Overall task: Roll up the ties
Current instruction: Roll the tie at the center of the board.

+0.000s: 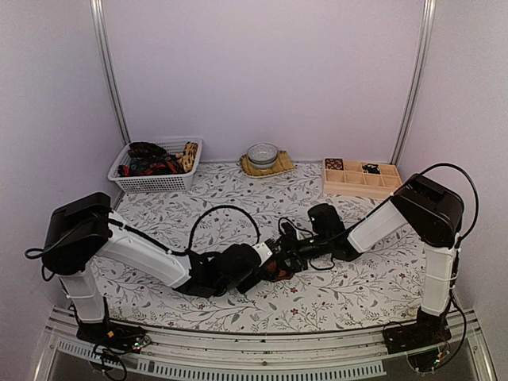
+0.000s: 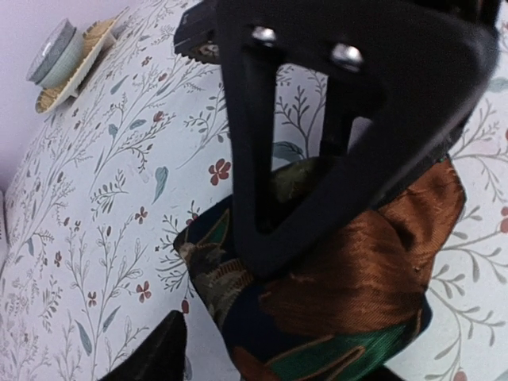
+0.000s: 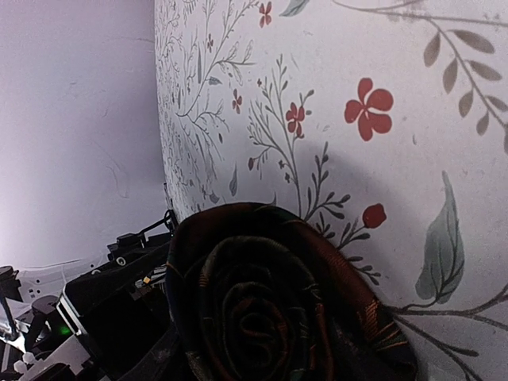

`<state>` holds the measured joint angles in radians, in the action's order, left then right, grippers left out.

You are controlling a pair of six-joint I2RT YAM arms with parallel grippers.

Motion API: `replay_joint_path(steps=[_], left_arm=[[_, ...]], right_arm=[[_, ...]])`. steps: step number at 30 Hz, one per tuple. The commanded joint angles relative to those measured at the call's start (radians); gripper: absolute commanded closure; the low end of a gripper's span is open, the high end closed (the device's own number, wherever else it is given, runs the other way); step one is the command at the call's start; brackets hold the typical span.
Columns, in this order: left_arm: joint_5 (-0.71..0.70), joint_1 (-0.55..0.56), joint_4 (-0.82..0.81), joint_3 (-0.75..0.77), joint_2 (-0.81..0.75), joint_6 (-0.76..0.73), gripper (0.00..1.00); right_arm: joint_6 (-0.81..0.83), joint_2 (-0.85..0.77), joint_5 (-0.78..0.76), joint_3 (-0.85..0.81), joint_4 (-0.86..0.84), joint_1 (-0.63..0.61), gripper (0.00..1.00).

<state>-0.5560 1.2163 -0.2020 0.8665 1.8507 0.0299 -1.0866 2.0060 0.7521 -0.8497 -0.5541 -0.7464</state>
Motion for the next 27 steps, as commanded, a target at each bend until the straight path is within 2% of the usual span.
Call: replay_joint_path(steps=[1, 4, 13, 16, 21, 27], left_arm=[[0.125, 0.013, -0.093, -0.046, -0.042, 0.013, 0.34], [0.202, 0.013, -0.100, -0.079, -0.097, 0.025, 0.21], [0.229, 0.001, 0.085, -0.071, -0.193, 0.128, 0.08], [0.354, -0.046, 0.056, -0.102, -0.260, 0.229, 0.00], [0.619, -0.186, -0.064, -0.181, -0.328, 0.481, 0.00], [0.908, -0.341, -0.276, -0.252, -0.233, 0.798, 0.00]], right_arm=[[0.044, -0.055, -0.036, 0.019, 0.074, -0.021, 0.47], [0.071, -0.051, -0.047, 0.026, 0.085, -0.014, 0.48], [0.131, -0.041, -0.076, 0.082, 0.053, -0.009, 0.52], [0.179, -0.039, -0.100, 0.093, 0.050, -0.008, 0.52], [0.238, -0.022, -0.117, 0.101, 0.014, -0.009, 0.52], [0.271, -0.004, -0.115, 0.103, -0.015, -0.010, 0.52]])
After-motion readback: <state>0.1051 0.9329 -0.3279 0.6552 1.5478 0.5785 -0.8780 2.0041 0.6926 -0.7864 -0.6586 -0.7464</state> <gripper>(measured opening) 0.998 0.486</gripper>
